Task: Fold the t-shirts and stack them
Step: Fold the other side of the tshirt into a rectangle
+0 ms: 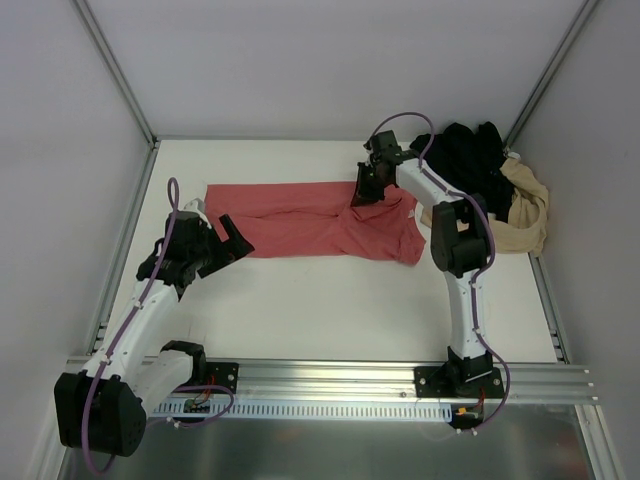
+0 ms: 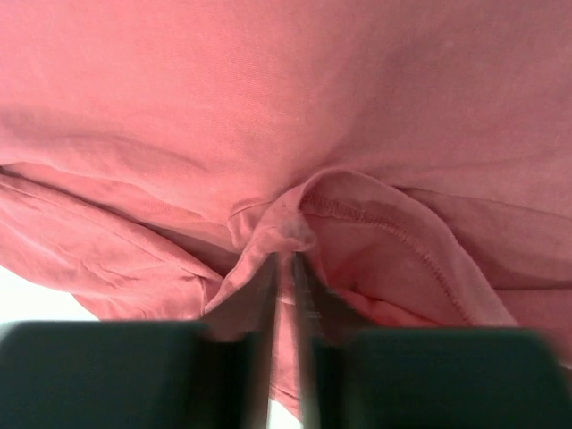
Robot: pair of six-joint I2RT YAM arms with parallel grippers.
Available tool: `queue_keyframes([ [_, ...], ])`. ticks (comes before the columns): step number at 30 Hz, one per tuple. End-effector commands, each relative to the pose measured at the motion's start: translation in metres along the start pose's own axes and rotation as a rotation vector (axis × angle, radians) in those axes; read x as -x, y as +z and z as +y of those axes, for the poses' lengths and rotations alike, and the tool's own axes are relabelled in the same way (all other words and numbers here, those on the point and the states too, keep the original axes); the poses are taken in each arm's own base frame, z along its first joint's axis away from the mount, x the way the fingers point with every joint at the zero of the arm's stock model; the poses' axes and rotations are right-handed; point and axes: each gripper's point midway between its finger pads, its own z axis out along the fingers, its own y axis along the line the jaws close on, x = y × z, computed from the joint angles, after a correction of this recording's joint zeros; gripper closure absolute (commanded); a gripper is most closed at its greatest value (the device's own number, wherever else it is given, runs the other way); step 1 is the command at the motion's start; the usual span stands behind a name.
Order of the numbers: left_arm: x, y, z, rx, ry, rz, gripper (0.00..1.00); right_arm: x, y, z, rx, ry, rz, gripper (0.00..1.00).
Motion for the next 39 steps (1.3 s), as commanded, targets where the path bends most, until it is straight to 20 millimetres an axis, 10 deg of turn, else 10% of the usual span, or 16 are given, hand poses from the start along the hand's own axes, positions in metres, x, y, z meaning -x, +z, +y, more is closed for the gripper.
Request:
queue_keyframes([
  [1, -0.001, 0.002, -0.002, -0.013, 0.020, -0.005, 0.06, 0.009, 0.000, 0.012, 0.038, -0.007, -0.018, 0.93],
  [31, -0.002, 0.007, 0.000, -0.004, 0.018, 0.005, 0.06, 0.054, -0.007, 0.021, 0.079, -0.101, -0.166, 0.99],
  [32, -0.002, 0.006, 0.000, -0.005, 0.019, 0.006, 0.06, 0.055, -0.006, 0.021, 0.079, -0.108, -0.167, 0.90],
  [35, -0.002, 0.006, 0.001, -0.001, 0.019, 0.004, 0.06, 0.060, -0.003, 0.016, 0.060, -0.140, -0.186, 0.11],
  [39, -0.003, 0.006, 0.002, 0.003, 0.019, 0.004, 0.06, 0.069, -0.011, 0.014, 0.030, -0.177, -0.234, 0.00],
])
